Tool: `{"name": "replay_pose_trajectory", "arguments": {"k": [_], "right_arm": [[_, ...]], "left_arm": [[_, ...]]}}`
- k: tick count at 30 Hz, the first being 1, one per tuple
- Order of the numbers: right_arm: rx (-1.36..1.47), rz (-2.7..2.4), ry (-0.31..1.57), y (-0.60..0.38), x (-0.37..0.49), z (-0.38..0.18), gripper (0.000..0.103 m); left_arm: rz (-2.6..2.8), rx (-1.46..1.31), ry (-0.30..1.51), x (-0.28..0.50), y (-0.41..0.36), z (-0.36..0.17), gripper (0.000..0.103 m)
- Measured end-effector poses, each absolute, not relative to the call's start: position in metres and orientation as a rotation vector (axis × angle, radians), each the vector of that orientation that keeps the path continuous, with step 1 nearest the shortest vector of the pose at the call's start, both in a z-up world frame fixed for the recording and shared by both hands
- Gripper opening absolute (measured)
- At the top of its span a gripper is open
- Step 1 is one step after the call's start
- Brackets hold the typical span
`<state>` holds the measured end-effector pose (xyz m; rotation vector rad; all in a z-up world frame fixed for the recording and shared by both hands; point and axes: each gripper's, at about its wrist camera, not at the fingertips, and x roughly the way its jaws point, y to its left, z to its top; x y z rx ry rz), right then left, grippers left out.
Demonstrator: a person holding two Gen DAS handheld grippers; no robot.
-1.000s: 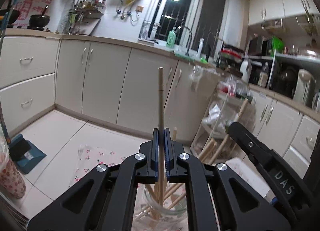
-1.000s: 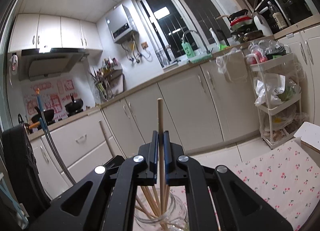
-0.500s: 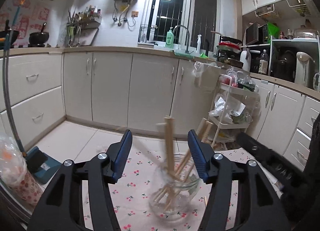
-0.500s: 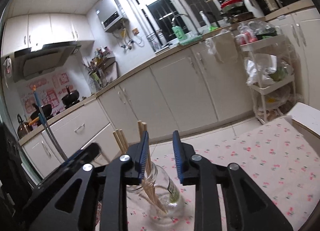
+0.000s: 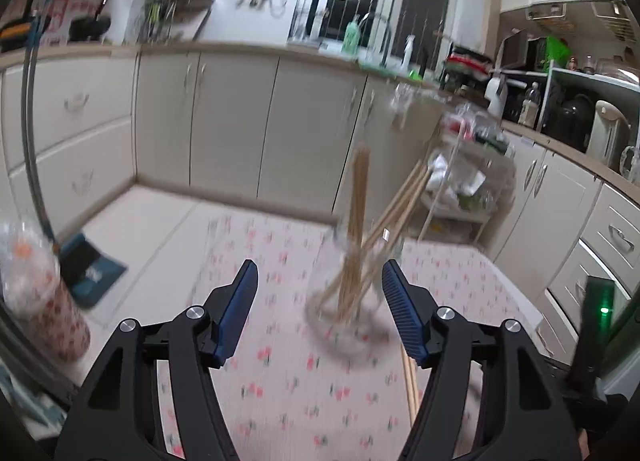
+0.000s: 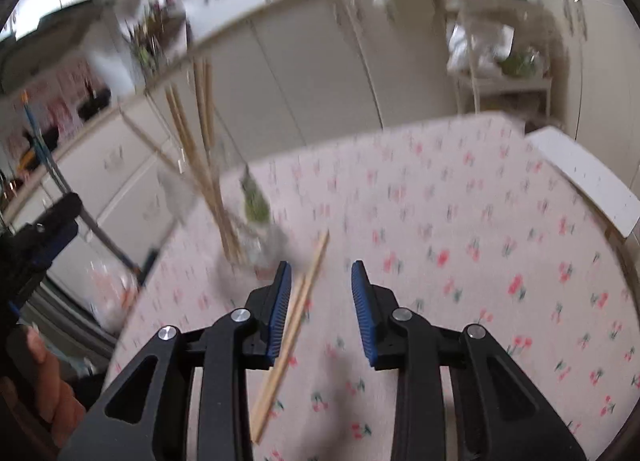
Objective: Organize utensils
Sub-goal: 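Grasp a loose stick with the right gripper while left gripper approaches another, then close the left gripper on a loose wooden stick on the tablecloth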
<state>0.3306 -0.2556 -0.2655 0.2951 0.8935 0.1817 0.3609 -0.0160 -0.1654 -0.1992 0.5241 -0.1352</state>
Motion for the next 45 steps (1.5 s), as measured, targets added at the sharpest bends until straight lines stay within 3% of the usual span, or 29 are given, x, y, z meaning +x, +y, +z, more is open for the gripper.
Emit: {"name": "replay_pose_trajectory", "arguments": {"k": [14, 20, 26, 37, 38, 40, 41, 42, 45], "right_arm": [[0.037, 0.121, 1.039, -0.213, 0.394, -0.297, 0.03], [-0.038, 0.186, 1.076, -0.237, 0.378, -0.294, 0.017], [0.085, 0.24, 1.123, -0.285, 0.367, -0.294, 0.006], [0.241, 0.291, 1.115, -0.314, 0.36, -0.297, 0.005], [0.251, 0.289, 1.114, -0.317, 0.359, -0.297, 0.005], [0.268, 0.279, 1.113, -0.323, 0.359, -0.297, 0.005], [0.277, 0.281, 1.112, -0.325, 0.357, -0.297, 0.005], [0.283, 0.276, 1.113, -0.327, 0.356, -0.297, 0.005], [0.283, 0.275, 1.114, -0.328, 0.353, -0.297, 0.005]], "left_arm": [[-0.152, -0.204, 0.717, 0.342, -0.02, -0.216, 0.07], [-0.221, -0.163, 0.781, 0.345, -0.042, -0.224, 0.072], [-0.329, -0.038, 0.879, 0.343, -0.089, -0.242, 0.072], [-0.413, 0.224, 0.937, 0.331, -0.161, -0.254, 0.072], [-0.416, 0.246, 0.958, 0.332, -0.168, -0.259, 0.069], [-0.382, 0.267, 0.956, 0.332, -0.174, -0.262, 0.043], [-0.349, 0.253, 0.965, 0.333, -0.173, -0.262, 0.035], [-0.316, 0.234, 0.978, 0.335, -0.171, -0.262, 0.016], [-0.171, 0.112, 1.011, 0.342, -0.147, -0.261, 0.009]]}}
